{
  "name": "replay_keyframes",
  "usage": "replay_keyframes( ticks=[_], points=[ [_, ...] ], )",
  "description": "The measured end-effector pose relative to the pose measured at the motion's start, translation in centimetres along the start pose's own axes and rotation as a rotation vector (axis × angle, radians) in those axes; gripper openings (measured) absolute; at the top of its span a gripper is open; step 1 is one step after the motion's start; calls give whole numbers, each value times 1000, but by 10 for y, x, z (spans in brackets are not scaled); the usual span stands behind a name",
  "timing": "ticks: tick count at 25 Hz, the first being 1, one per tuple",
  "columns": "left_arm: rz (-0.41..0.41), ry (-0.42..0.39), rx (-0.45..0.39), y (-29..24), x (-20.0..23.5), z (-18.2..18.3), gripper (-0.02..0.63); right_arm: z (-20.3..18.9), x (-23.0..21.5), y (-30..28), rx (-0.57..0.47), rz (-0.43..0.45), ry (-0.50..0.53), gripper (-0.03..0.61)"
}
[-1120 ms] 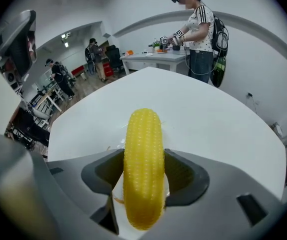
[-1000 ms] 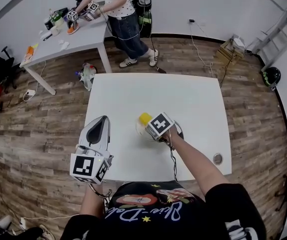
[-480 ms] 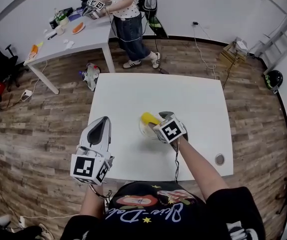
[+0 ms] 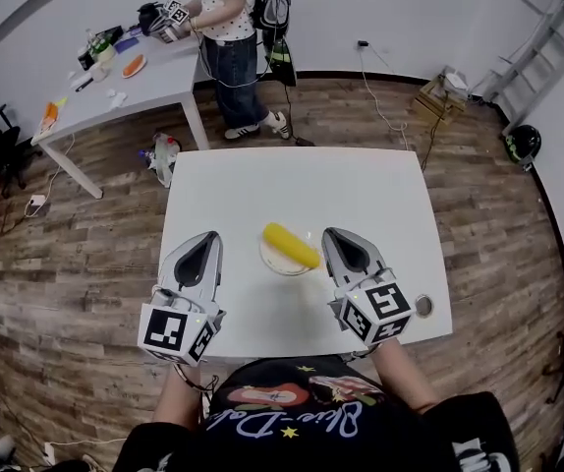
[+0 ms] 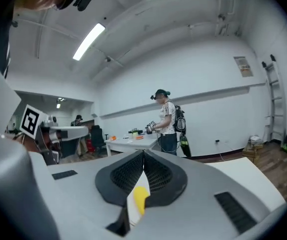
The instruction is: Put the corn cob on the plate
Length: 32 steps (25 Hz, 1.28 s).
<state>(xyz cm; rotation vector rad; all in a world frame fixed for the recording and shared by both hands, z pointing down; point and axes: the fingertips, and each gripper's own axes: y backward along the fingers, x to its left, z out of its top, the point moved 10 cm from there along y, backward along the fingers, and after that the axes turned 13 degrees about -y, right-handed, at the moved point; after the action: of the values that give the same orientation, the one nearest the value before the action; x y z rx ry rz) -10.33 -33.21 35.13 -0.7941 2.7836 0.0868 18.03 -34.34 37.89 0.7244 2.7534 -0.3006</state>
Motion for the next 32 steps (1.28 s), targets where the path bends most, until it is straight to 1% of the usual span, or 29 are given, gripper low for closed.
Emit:
replay_keyframes(
  ticks=[2,4,8,10,16,20,24,29,32],
  points=[
    [-23,-4,2,-5,-4,0,3,8,7,21,-60,-45,-56,15],
    [-43,0,2,-8,-7,-2,3,12,12,35,-101,-65,-81,15],
    [-74,5,-8,-15,-11,1,3,15,19,43,-123,-101,-13,14],
    [-75,7,-24,-16,-14,4,3,16,18,44,-133,-107,-9,14],
    [-54,-17,-52,-15,-16,21,3,21,15,42,-100,-80,-8,14],
    [-39,-21,-50,-13,-16,21,3,21,13,40,-95,-74,-12,14],
    [-32,-19,-43,-13,-14,22,3,22,13,35,-82,-60,17,14],
    [-23,22,-61,-11,-9,23,3,21,16,27,-68,-51,19,14],
    [-19,-3,-56,-12,-10,25,3,21,16,23,-65,-43,19,14]
  ],
)
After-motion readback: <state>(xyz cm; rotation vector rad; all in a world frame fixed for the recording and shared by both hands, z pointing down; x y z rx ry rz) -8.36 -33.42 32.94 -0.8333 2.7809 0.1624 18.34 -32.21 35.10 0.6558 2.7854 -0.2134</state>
